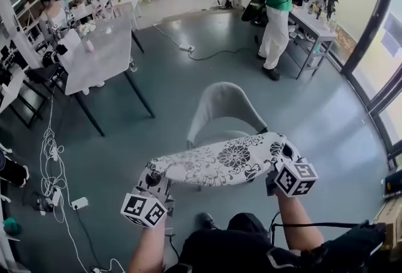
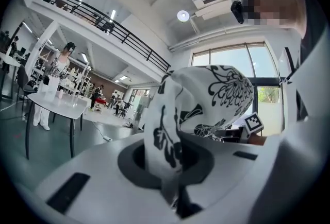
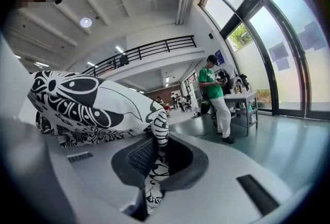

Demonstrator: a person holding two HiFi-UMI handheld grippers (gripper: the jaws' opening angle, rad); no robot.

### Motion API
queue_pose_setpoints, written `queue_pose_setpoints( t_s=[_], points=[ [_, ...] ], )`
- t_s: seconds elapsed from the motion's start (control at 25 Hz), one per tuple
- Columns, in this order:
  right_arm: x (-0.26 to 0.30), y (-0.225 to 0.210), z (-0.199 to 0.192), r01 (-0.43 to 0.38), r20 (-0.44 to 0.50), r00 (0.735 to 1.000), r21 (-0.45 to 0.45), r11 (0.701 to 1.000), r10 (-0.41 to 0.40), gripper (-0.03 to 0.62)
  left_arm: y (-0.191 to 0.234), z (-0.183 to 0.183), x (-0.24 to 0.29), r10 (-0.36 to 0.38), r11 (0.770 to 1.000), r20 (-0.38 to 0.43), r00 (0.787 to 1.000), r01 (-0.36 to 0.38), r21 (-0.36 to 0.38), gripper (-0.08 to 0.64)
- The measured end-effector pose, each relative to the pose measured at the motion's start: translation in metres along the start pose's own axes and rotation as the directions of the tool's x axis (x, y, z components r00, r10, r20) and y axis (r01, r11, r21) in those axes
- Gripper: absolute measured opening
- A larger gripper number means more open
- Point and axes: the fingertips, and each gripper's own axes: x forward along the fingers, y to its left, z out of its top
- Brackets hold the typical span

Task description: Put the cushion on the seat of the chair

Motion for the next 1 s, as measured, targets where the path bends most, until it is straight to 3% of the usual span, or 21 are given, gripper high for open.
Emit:
queue_pose_setpoints(
  t_s=[0.24,0.56,0.8,1.0],
  points=[
    [0.021,-0.014,-0.012,0.031,-0.043,0.999,0.006,0.999,-0.031,0.025,0.015,-0.011,0.028,-0.022,1.000,-0.041,0.999,0.022,-0.015,0.019],
    [0.081,-0.058,-0.037,0.019,-0.129,0.992,0.056,0.998,-0.012,0.025,0.034,-0.051,0.086,0.018,0.996,-0.142,0.990,-0.029,-0.080,0.018],
    [0.115,-0.090,-0.074,0.029,-0.230,0.973,0.046,0.999,-0.017,0.025,0.046,-0.100,0.115,0.036,0.990,-0.252,0.967,-0.069,-0.125,0.020],
    [0.137,-0.134,-0.118,0.053,-0.330,0.943,0.047,0.997,-0.035,0.025,0.047,-0.159,0.148,0.034,0.981,-0.356,0.934,-0.100,-0.168,0.018]
  ],
)
